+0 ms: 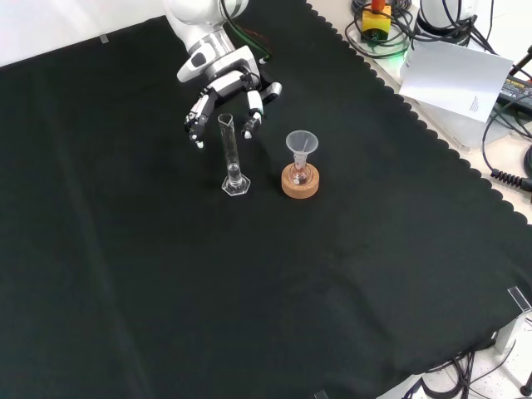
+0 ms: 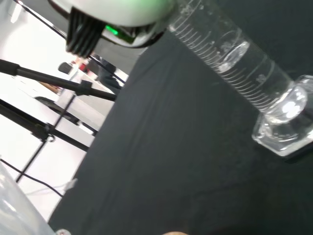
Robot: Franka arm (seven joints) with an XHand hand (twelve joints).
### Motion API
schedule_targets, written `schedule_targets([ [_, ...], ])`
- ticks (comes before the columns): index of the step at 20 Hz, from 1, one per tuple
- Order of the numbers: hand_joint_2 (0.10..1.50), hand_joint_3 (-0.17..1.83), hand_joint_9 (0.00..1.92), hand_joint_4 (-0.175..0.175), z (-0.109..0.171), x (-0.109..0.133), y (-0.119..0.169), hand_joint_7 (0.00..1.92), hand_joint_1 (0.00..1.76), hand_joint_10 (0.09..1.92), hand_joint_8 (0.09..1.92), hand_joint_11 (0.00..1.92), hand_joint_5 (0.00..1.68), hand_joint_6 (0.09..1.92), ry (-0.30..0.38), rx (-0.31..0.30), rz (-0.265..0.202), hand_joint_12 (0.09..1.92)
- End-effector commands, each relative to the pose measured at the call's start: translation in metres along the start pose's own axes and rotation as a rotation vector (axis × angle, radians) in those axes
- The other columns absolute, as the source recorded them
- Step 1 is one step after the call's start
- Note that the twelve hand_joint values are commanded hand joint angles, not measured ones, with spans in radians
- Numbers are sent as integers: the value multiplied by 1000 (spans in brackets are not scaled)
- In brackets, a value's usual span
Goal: Pick up the graduated cylinder.
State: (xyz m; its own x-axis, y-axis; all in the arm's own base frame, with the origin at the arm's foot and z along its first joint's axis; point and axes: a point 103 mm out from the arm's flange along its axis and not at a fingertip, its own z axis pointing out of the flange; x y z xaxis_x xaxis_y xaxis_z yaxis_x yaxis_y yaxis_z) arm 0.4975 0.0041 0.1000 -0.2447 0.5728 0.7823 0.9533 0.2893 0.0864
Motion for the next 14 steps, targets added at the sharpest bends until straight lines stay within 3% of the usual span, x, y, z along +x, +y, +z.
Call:
schedule_targets([
  [1,568,706,671,-57,8,1,6,425,1054,520,647,388,570,87,56,0,-40,1296],
  [14,555,735,760,-56,25,0,7,508,1072,502,643,477,662,96,119,-44,-57,1265],
])
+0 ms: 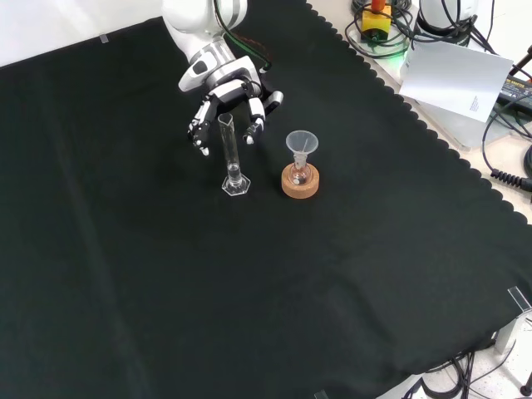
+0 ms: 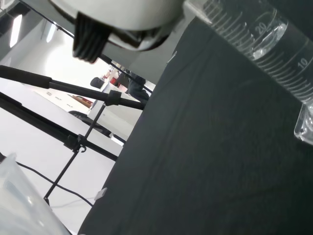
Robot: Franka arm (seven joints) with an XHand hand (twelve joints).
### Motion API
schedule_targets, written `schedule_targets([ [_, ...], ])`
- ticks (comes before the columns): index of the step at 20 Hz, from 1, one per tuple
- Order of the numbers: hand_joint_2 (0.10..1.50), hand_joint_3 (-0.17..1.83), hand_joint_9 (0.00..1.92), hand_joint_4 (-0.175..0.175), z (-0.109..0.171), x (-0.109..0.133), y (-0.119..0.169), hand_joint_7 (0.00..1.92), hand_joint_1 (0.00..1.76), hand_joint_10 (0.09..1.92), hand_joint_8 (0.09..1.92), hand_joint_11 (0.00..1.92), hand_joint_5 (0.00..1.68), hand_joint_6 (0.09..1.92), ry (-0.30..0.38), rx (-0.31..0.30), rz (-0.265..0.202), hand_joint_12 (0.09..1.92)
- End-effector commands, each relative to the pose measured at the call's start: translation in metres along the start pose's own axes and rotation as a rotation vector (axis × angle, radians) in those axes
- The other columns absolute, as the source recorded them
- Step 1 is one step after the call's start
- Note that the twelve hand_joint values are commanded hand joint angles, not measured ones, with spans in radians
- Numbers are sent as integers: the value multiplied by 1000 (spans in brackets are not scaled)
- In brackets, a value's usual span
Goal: Pick up the graduated cylinder.
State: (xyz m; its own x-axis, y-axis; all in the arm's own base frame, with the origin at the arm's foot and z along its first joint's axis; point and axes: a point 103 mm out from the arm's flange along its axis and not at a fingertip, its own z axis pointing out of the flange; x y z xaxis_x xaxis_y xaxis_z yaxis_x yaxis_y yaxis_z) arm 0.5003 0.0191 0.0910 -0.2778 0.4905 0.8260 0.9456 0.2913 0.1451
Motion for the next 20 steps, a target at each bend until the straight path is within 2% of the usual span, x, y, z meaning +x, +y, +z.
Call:
schedule_targets([
  [1,555,736,765,-56,10,-1,1,513,1076,495,638,483,664,102,34,-14,-10,1260],
  [11,553,740,790,-49,19,-5,4,533,1095,459,616,500,674,154,82,-25,-9,1249],
  [16,556,741,828,-47,24,-7,7,566,1106,415,598,536,604,416,107,-32,-6,1225],
  [20,557,741,840,-47,27,-8,9,571,1110,407,601,554,572,515,119,-28,-9,1215],
])
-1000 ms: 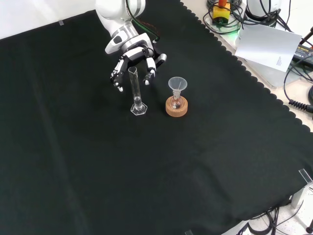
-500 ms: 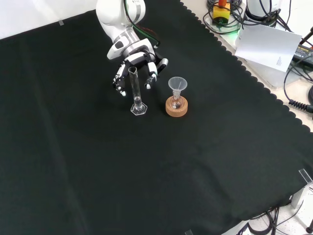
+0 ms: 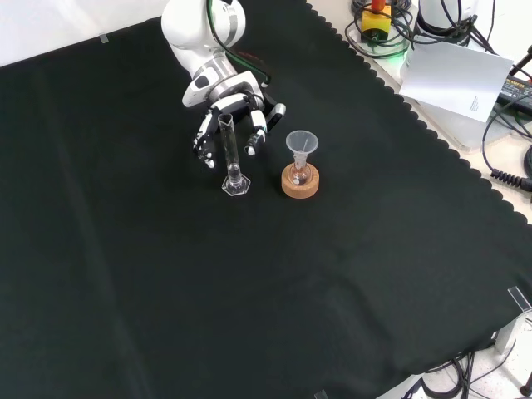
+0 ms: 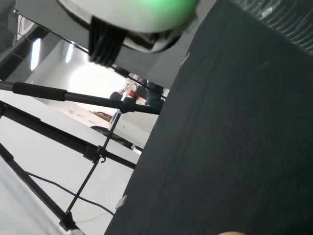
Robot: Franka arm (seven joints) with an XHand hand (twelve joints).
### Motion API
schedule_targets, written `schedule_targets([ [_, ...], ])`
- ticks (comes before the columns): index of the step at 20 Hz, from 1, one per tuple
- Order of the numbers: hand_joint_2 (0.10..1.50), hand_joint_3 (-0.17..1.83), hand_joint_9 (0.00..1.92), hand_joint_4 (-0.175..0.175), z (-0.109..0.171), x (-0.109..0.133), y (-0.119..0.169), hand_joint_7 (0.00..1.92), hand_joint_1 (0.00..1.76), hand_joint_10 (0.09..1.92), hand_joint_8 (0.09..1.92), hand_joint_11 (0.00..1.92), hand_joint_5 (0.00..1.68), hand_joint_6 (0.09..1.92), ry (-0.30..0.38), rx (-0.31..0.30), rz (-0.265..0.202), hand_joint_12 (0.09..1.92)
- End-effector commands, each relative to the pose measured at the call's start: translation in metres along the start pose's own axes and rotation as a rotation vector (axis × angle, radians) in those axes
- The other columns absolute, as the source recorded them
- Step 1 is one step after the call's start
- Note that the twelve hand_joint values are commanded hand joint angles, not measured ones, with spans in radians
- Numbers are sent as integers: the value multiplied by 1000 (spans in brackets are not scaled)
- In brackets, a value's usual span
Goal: Pick up the graduated cylinder.
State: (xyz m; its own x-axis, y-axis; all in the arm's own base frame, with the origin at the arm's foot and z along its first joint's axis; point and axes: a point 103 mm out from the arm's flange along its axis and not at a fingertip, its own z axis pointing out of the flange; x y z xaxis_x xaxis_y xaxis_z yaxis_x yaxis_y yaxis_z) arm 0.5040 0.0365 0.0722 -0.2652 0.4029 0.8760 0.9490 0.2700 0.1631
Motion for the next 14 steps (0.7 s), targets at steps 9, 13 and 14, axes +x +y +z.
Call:
schedule_targets([
  [9,564,737,853,-48,8,-3,4,572,1107,405,605,577,561,568,37,-2,-1,1207],
  [13,582,730,862,-50,6,-4,3,562,1104,402,607,607,557,590,49,-19,-1,1192],
  [14,585,727,864,-50,6,-4,3,560,1103,400,608,612,555,595,53,-23,-1,1188],
])
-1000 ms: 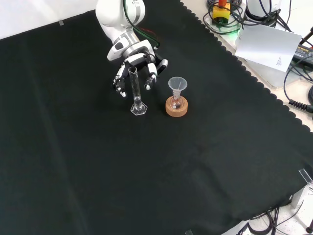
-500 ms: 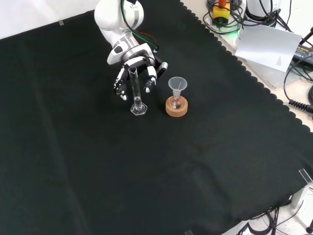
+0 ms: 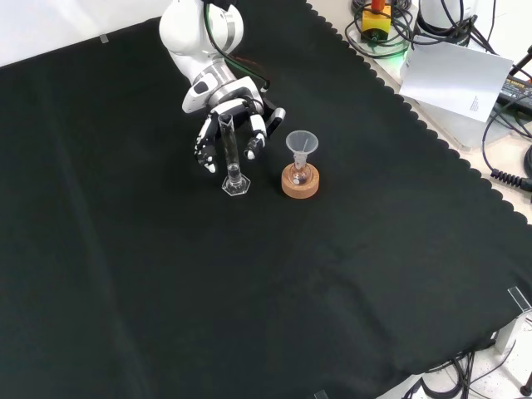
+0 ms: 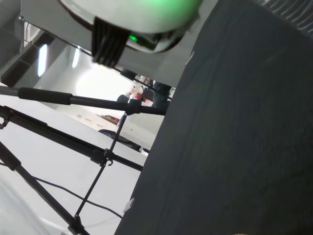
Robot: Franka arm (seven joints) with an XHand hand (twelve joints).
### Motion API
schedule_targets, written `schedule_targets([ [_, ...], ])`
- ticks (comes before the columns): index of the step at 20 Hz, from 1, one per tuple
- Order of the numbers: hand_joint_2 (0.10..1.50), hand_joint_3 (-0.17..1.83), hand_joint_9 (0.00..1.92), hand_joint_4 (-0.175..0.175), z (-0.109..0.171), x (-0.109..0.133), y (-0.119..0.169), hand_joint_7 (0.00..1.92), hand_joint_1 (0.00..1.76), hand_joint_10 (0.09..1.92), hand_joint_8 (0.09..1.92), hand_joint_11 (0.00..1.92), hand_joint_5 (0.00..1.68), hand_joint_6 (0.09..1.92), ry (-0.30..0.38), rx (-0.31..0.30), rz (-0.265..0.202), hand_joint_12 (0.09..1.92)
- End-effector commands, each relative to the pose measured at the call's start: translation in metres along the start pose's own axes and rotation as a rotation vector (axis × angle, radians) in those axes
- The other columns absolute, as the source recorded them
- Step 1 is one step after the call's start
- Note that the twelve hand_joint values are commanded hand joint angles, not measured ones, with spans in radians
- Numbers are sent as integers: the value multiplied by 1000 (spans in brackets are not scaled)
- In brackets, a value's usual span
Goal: Pick up the graduated cylinder.
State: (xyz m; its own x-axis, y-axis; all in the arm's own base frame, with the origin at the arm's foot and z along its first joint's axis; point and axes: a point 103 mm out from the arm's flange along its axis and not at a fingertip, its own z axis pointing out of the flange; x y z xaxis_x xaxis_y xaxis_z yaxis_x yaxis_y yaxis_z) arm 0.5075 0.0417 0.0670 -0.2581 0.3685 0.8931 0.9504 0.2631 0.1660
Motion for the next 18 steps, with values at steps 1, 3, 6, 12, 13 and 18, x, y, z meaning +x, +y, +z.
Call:
schedule_targets([
  [1,587,725,865,-50,0,-1,-1,559,1103,399,609,615,555,599,14,-18,-2,1186],
  [3,590,722,866,-50,1,-1,0,558,1101,398,610,621,554,603,15,-14,-3,1184],
  [6,592,717,868,-50,2,-1,0,557,1100,396,611,625,552,606,19,-14,-4,1182],
  [12,597,708,874,-53,5,0,1,554,1104,393,614,649,547,611,47,-23,-19,1172],
  [13,599,705,875,-53,5,0,2,553,1105,391,615,656,546,613,46,-22,-21,1165],
  [18,603,700,882,-54,6,1,2,553,1109,389,618,673,549,619,46,-29,-22,1153],
])
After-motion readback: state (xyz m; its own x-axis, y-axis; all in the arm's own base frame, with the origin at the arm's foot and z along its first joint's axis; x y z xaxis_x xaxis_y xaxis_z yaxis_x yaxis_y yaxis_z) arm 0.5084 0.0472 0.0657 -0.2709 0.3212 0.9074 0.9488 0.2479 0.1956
